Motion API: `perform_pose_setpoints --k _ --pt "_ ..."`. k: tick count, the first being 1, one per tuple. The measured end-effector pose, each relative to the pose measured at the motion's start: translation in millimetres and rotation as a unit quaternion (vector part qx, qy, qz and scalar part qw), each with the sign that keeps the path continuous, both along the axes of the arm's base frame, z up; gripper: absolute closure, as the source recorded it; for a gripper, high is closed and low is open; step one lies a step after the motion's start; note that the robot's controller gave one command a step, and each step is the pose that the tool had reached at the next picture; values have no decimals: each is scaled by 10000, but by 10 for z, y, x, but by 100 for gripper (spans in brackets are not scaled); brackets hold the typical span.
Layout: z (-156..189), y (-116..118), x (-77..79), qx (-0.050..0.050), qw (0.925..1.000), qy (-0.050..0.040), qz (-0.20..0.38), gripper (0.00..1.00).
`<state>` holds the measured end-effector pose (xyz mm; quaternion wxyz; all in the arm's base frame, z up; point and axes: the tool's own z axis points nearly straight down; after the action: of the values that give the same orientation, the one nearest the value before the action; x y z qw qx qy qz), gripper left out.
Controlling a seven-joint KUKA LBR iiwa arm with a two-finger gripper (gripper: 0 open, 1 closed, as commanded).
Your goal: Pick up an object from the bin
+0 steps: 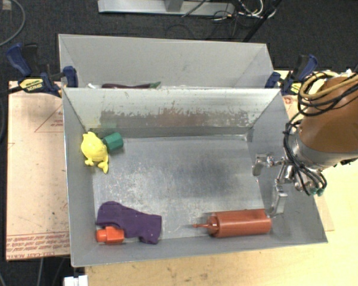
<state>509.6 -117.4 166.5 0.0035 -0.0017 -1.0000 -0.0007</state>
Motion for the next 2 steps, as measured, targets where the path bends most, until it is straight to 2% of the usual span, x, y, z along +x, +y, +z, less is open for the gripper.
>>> perform_pose_setpoints --k 1,2 --pt "42 5 18 -6 10000 -39 15 0" --pt "-274 10 -30 -7 9991 -56 414 0"
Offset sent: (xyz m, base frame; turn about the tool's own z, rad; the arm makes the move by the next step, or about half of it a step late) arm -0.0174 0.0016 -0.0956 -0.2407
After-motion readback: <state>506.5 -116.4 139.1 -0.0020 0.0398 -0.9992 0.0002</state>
